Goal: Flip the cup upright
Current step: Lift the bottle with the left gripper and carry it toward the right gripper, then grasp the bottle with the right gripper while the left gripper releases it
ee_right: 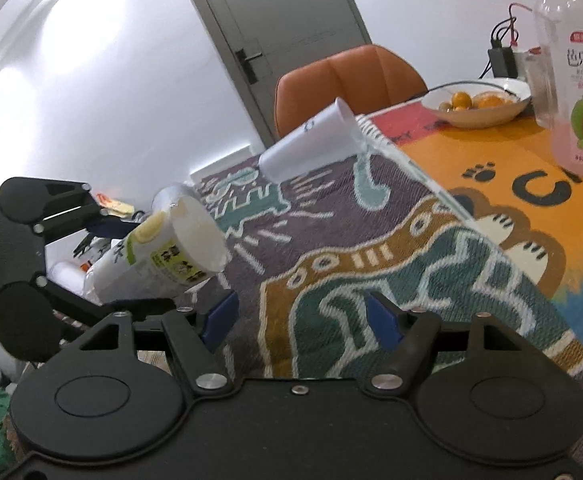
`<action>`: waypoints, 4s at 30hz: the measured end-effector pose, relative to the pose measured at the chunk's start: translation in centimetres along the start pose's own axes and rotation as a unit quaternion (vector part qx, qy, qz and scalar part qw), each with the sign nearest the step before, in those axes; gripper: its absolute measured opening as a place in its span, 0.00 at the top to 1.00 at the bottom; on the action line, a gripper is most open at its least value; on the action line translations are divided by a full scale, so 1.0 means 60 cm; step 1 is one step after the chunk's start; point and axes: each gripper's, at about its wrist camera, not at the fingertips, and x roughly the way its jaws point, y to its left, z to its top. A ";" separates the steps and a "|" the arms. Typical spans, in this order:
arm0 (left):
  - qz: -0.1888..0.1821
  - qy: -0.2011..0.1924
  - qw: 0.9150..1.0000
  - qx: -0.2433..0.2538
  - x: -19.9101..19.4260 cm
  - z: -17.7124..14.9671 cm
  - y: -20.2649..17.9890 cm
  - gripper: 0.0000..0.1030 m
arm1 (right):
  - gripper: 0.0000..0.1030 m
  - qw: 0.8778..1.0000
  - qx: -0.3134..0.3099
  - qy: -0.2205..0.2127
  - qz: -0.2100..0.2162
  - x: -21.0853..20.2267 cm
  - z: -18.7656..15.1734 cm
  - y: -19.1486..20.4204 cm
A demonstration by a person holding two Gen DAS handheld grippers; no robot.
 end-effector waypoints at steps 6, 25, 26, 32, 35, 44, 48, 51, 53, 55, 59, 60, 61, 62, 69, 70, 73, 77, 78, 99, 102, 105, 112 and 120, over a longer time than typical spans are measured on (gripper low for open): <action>0.001 0.004 1.000 -0.019 -0.026 -0.026 -0.013 0.41 | 0.31 1.000 -0.018 0.005 0.005 -0.008 -0.011 0.016; -0.030 0.020 0.998 -0.044 -0.008 -0.072 -0.047 0.41 | 0.30 0.999 -0.024 0.038 0.020 0.011 -0.043 0.040; -0.034 0.022 0.998 -0.043 -0.003 -0.071 -0.049 0.41 | 0.30 0.999 -0.022 0.041 0.019 0.013 -0.044 0.038; -0.039 0.029 0.998 -0.032 0.007 -0.070 -0.052 0.35 | 0.30 0.999 -0.015 0.046 0.018 0.018 -0.040 0.033; -0.040 0.024 0.998 -0.051 -0.001 -0.068 -0.039 0.24 | 0.30 0.999 -0.012 0.044 0.024 0.018 -0.035 0.036; -0.001 -0.009 0.993 -0.115 -0.072 -0.076 0.006 0.19 | 0.23 0.998 -0.002 0.032 0.049 -0.003 -0.017 0.057; 0.038 -0.025 0.985 -0.164 -0.108 -0.087 0.037 0.19 | 0.21 0.998 0.005 0.029 0.064 -0.010 -0.010 0.069; 0.060 -0.036 0.975 -0.210 -0.142 -0.104 0.058 0.19 | 0.19 0.996 0.005 0.034 0.078 -0.012 -0.011 0.082; 0.080 -0.041 0.969 -0.231 -0.160 -0.116 0.067 0.19 | 0.18 0.995 0.011 0.042 0.089 -0.010 -0.014 0.086; 0.097 -0.047 0.960 -0.257 -0.180 -0.129 0.072 0.19 | 0.18 0.993 0.024 0.051 0.101 -0.006 -0.018 0.088; 0.120 -0.063 0.937 -0.321 -0.223 -0.164 0.073 0.18 | 0.18 0.987 0.063 0.077 0.123 0.005 -0.027 0.084; 0.130 -0.066 0.932 -0.332 -0.233 -0.172 0.071 0.18 | 0.18 0.986 0.072 0.083 0.125 0.008 -0.029 0.083; 0.138 -0.070 0.928 -0.338 -0.241 -0.181 0.070 0.18 | 0.18 0.984 0.083 0.089 0.127 0.012 -0.030 0.082; 0.149 -0.075 0.922 -0.349 -0.252 -0.191 0.066 0.18 | 0.18 0.983 0.090 0.092 0.130 0.014 -0.032 0.081; 0.189 -0.105 0.869 -0.446 -0.308 -0.265 0.050 0.13 | 0.18 0.975 0.127 0.105 0.148 0.032 -0.034 0.089; 0.192 -0.109 0.862 -0.456 -0.313 -0.273 0.046 0.13 | 0.18 0.974 0.132 0.106 0.151 0.034 -0.034 0.091; 0.202 -0.126 0.835 -0.496 -0.328 -0.300 0.034 0.12 | 0.18 0.969 0.150 0.112 0.160 0.044 -0.036 0.097; 0.213 -0.136 0.802 -0.541 -0.335 -0.337 0.013 0.10 | 0.18 0.961 0.184 0.118 0.167 0.061 -0.039 0.097; 0.215 -0.134 0.797 -0.548 -0.336 -0.346 0.008 0.10 | 0.18 0.959 0.196 0.120 0.165 0.066 -0.039 0.095; 0.188 -0.113 0.723 -0.655 -0.330 -0.500 -0.053 0.09 | 0.15 0.943 0.291 0.138 0.086 0.140 -0.029 0.091; 0.181 -0.113 0.722 -0.659 -0.323 -0.503 -0.055 0.09 | 0.17 0.947 0.285 0.129 0.075 0.144 -0.030 0.098; 0.174 -0.112 0.721 -0.661 -0.314 -0.499 -0.056 0.09 | 0.32 0.952 0.276 0.120 0.061 0.142 -0.033 0.102; 0.167 -0.106 0.724 -0.661 -0.297 -0.490 -0.055 0.09 | 0.43 0.957 0.266 0.099 0.061 0.133 -0.036 0.099; 0.162 -0.105 0.728 -0.658 -0.282 -0.477 -0.042 0.09 | 0.44 0.964 0.241 0.081 0.078 0.108 -0.035 0.100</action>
